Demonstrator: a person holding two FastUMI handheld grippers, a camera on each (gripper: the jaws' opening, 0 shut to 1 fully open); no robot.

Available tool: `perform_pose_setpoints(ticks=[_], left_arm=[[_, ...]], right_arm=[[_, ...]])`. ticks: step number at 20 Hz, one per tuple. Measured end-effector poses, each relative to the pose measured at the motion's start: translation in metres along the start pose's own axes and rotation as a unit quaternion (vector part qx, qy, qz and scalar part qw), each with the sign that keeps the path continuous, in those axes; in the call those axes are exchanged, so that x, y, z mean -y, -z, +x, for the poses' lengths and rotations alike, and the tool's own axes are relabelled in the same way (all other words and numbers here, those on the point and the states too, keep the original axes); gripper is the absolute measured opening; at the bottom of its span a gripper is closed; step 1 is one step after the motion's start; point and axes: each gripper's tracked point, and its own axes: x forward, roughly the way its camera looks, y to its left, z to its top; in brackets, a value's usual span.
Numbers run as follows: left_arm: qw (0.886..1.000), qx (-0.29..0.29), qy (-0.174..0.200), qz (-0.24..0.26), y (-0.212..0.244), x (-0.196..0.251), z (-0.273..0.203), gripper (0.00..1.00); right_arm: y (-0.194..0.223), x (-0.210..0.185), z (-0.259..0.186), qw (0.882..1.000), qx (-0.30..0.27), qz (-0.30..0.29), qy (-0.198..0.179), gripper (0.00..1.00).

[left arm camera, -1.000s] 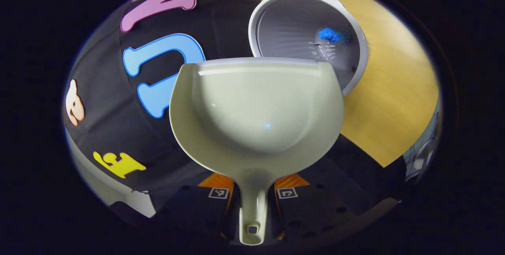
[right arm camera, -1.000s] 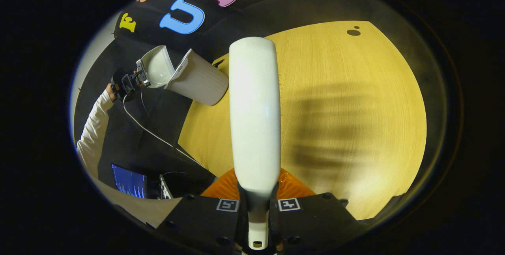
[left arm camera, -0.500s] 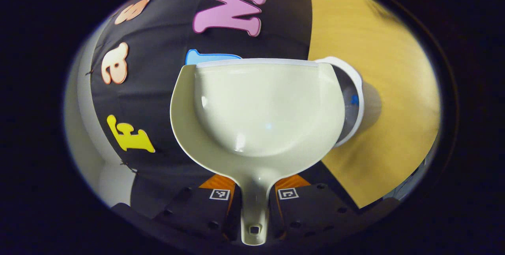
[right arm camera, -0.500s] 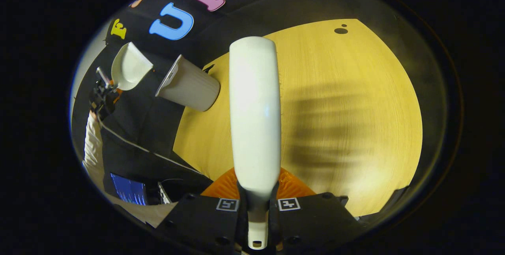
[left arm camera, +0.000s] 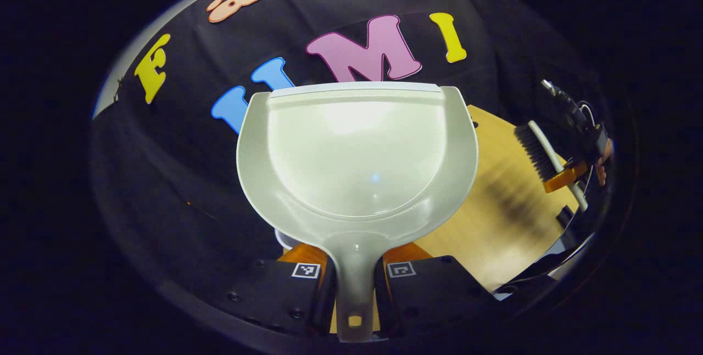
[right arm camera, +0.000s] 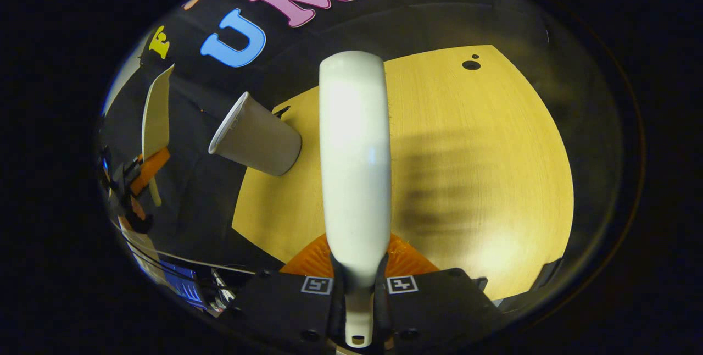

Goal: Pick up the small broom and dustpan from the desktop, sweep the trash into the dustpan with the broom, and then empty the trash into the garbage bin.

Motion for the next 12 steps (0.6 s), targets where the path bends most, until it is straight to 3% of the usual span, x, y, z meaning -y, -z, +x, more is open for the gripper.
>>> perform_pose_setpoints(ticks=[2,4,8,12], left_arm=[[0.995,-0.047,0.061,-0.066,0.038,0.054,0.010,0.26],[0.984,-0.099,0.096,-0.117,0.074,0.094,0.032,0.26],[0.957,-0.227,0.109,-0.145,0.162,0.148,0.077,0.28],[0.932,-0.300,0.128,-0.157,0.201,0.175,0.092,0.29]], right_arm=[[0.003,0.000,0.008,1.000,-0.010,0.001,0.026,0.22],[0.008,0.001,0.019,0.998,-0.019,0.006,0.052,0.22],[0.029,0.021,0.056,0.989,-0.056,0.012,0.135,0.22],[0.062,0.026,0.093,0.979,-0.102,0.004,0.175,0.22]])
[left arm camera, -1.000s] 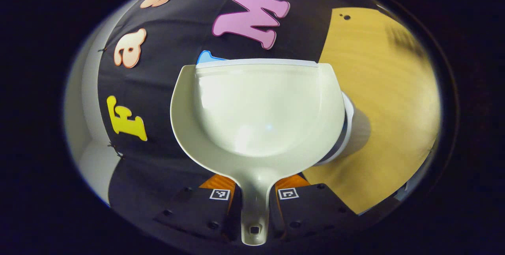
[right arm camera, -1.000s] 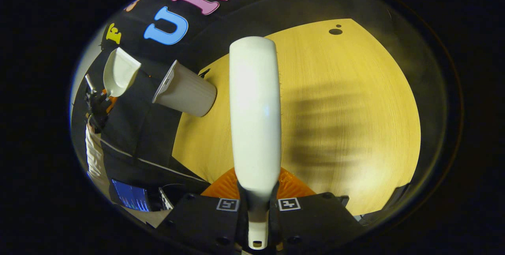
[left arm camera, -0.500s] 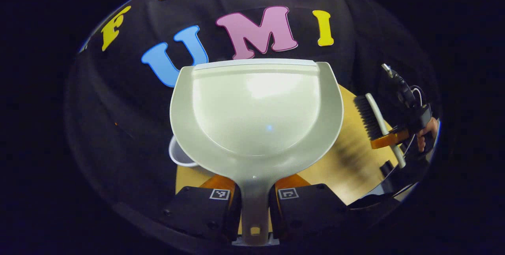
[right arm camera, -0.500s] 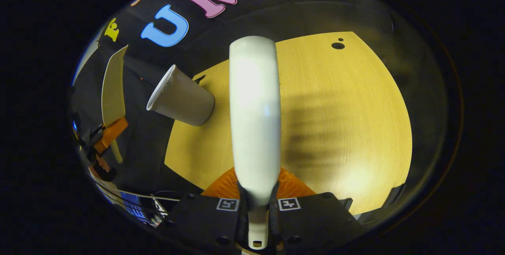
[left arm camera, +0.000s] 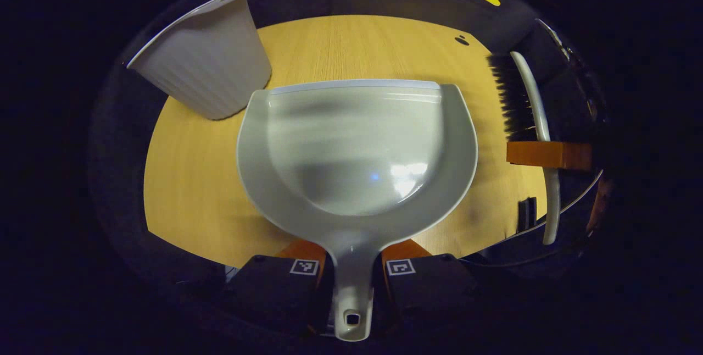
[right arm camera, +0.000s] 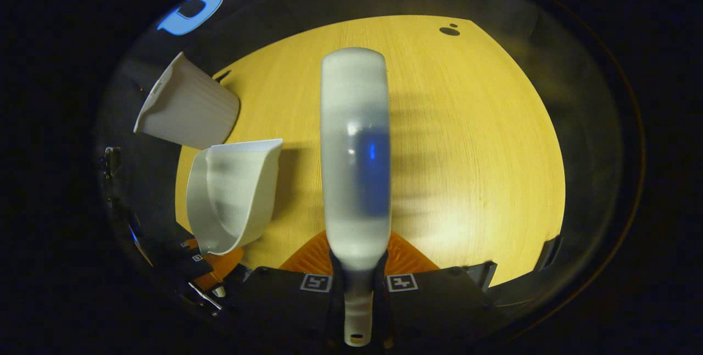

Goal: Pick up the small broom and dustpan from the desktop, sweep the trash into the dustpan with the broom, and then empty the trash into the garbage bin.

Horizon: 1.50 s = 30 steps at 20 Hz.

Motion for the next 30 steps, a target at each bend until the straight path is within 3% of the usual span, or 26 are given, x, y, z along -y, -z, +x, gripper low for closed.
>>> perform_pose_setpoints(ticks=[6,13,15,16,17,21,22,23,24,25,26,28,29,30], left_arm=[[1.000,0.000,-0.018,-0.016,-0.024,-0.004,-0.016,0.28],[0.998,-0.053,-0.011,-0.016,-0.019,-0.001,-0.014,0.28],[0.998,-0.057,-0.030,0.002,-0.015,-0.005,-0.014,0.29],[0.998,-0.056,-0.031,0.005,-0.016,-0.004,-0.012,0.28],[0.998,-0.061,-0.026,0.000,-0.014,-0.002,-0.010,0.29],[0.997,-0.070,0.000,-0.013,-0.012,0.006,-0.011,0.30],[0.997,-0.072,-0.001,-0.013,-0.012,0.007,-0.011,0.31],[0.997,-0.075,0.001,-0.014,-0.011,0.008,-0.012,0.31],[0.997,-0.079,0.003,-0.014,-0.012,0.012,-0.013,0.33],[0.997,-0.080,0.003,-0.011,-0.010,0.015,-0.011,0.49],[0.997,-0.082,0.001,-0.009,-0.010,0.016,-0.010,0.57],[0.996,-0.084,-0.002,-0.005,-0.012,0.019,-0.013,0.69],[0.997,-0.074,-0.019,0.002,-0.013,0.013,-0.011,0.88],[0.997,-0.065,-0.027,0.009,-0.014,0.009,-0.010,0.86]], right_arm=[[0.044,0.002,0.039,0.997,-0.065,0.007,0.045,0.22],[0.053,0.010,0.063,0.992,-0.099,0.005,0.072,0.23],[0.051,0.010,0.063,0.992,-0.101,0.004,0.076,0.23],[0.053,0.009,0.064,0.991,-0.108,0.005,0.075,0.15],[0.053,0.008,0.064,0.991,-0.111,0.006,0.075,0.23],[0.053,0.009,0.065,0.989,-0.127,0.000,0.078,0.31],[0.052,0.009,0.063,0.988,-0.129,-0.001,0.080,0.31],[0.052,0.010,0.063,0.988,-0.131,-0.001,0.083,0.24],[0.052,0.010,0.063,0.988,-0.132,-0.003,0.085,0.43],[0.052,0.011,0.063,0.987,-0.133,-0.006,0.085,0.43],[0.055,0.008,0.064,0.987,-0.135,-0.006,0.083,0.37],[0.063,0.005,0.064,0.986,-0.149,-0.006,0.079,0.58],[0.063,0.008,0.063,0.985,-0.148,-0.018,0.084,0.79],[0.064,0.009,0.063,0.986,-0.146,-0.023,0.083,1.00]])
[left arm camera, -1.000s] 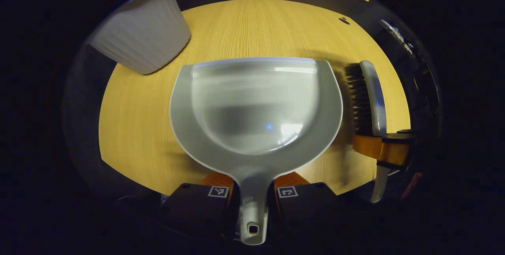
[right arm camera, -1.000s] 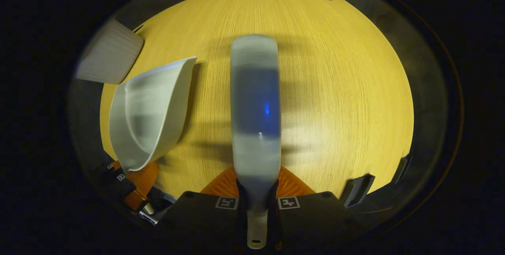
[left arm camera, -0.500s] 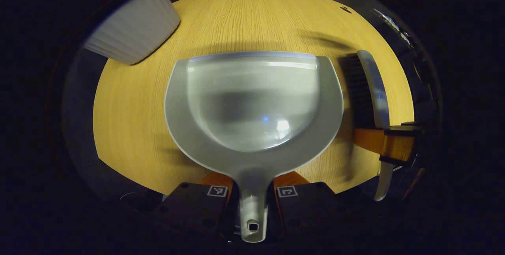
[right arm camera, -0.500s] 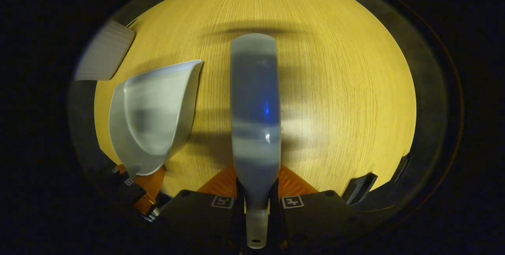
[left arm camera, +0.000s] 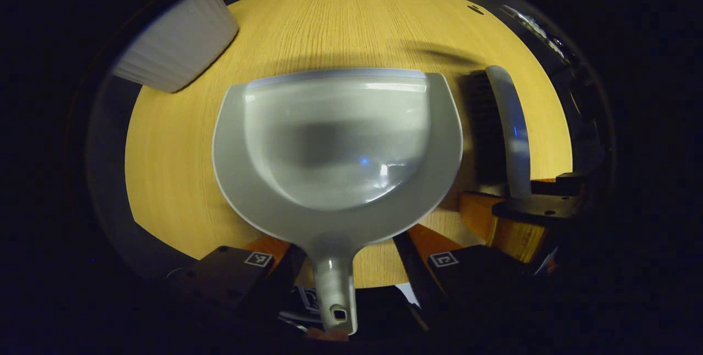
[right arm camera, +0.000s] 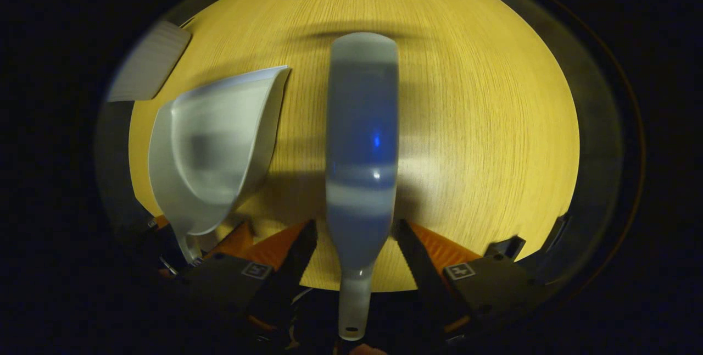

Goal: Pick up the small broom and dustpan from the desktop, sweep the trash into the dustpan with the broom, and then empty the trash into the garbage bin.

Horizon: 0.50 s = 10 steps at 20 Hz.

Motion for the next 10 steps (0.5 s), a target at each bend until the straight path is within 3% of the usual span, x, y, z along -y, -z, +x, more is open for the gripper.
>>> perform_pose_setpoints(ticks=[4,10], left_arm=[[1.000,0.010,0.022,-0.007,0.004,0.004,-0.012,0.85],[0.997,0.077,0.001,0.023,0.009,-0.007,-0.044,0.85]], right_arm=[[0.003,-0.002,-0.011,1.000,0.020,0.002,-0.010,1.00],[0.006,0.002,-0.043,0.997,0.081,0.001,-0.007,1.00]])
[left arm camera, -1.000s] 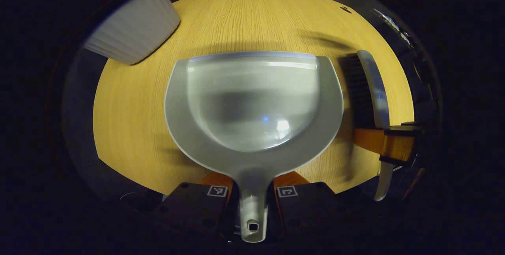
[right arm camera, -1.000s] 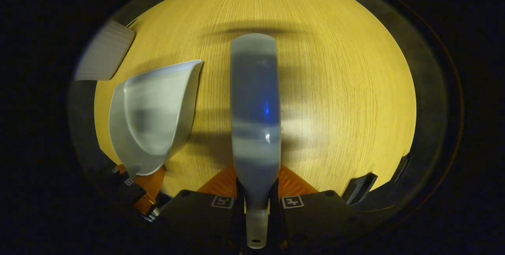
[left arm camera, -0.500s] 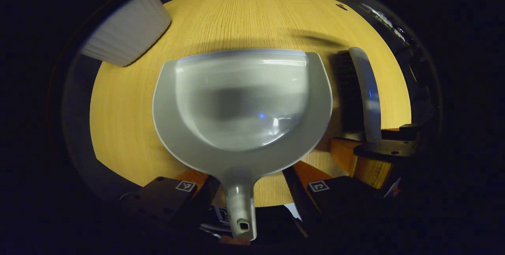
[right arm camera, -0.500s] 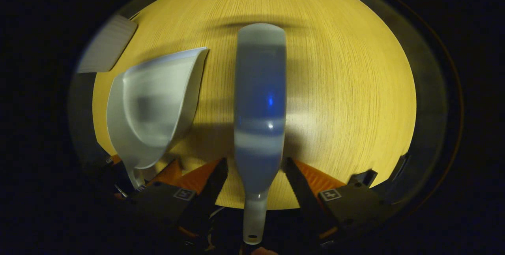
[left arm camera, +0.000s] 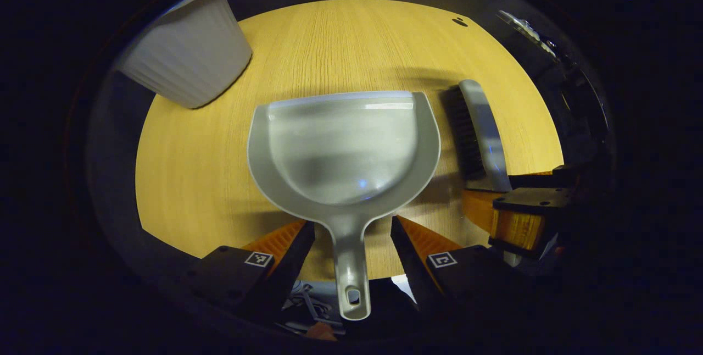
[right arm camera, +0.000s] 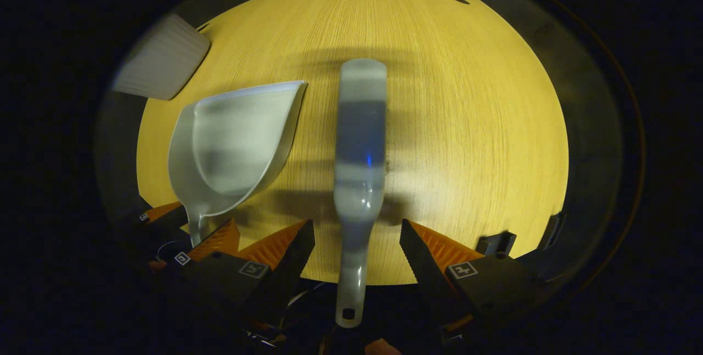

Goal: Pick up the small broom and dustpan from the desktop, sweep the trash into the dustpan with the broom, and then empty the trash into the garbage bin.

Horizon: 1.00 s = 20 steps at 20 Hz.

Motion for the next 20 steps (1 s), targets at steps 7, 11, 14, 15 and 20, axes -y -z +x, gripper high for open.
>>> perform_pose_setpoints(ticks=[7,11,14,15,20], left_arm=[[0.990,0.133,-0.009,0.042,-0.019,-0.005,-0.039,0.85],[0.967,0.244,-0.006,0.069,-0.044,-0.006,-0.080,0.85],[0.940,0.328,-0.018,0.088,-0.060,-0.005,-0.124,0.85],[0.932,0.350,-0.019,0.086,-0.061,-0.004,-0.136,0.85],[0.876,0.480,-0.034,0.035,-0.059,-0.002,-0.161,0.84]], right_arm=[[-0.023,-0.002,-0.080,0.985,0.168,-0.024,0.022,1.00],[-0.030,-0.007,-0.141,0.964,0.263,-0.012,0.023,0.94],[-0.029,-0.011,-0.185,0.947,0.320,-0.020,0.023,1.00],[-0.033,-0.012,-0.201,0.938,0.344,-0.025,0.022,0.94],[-0.052,-0.004,-0.298,0.878,0.467,-0.093,0.038,0.92]])
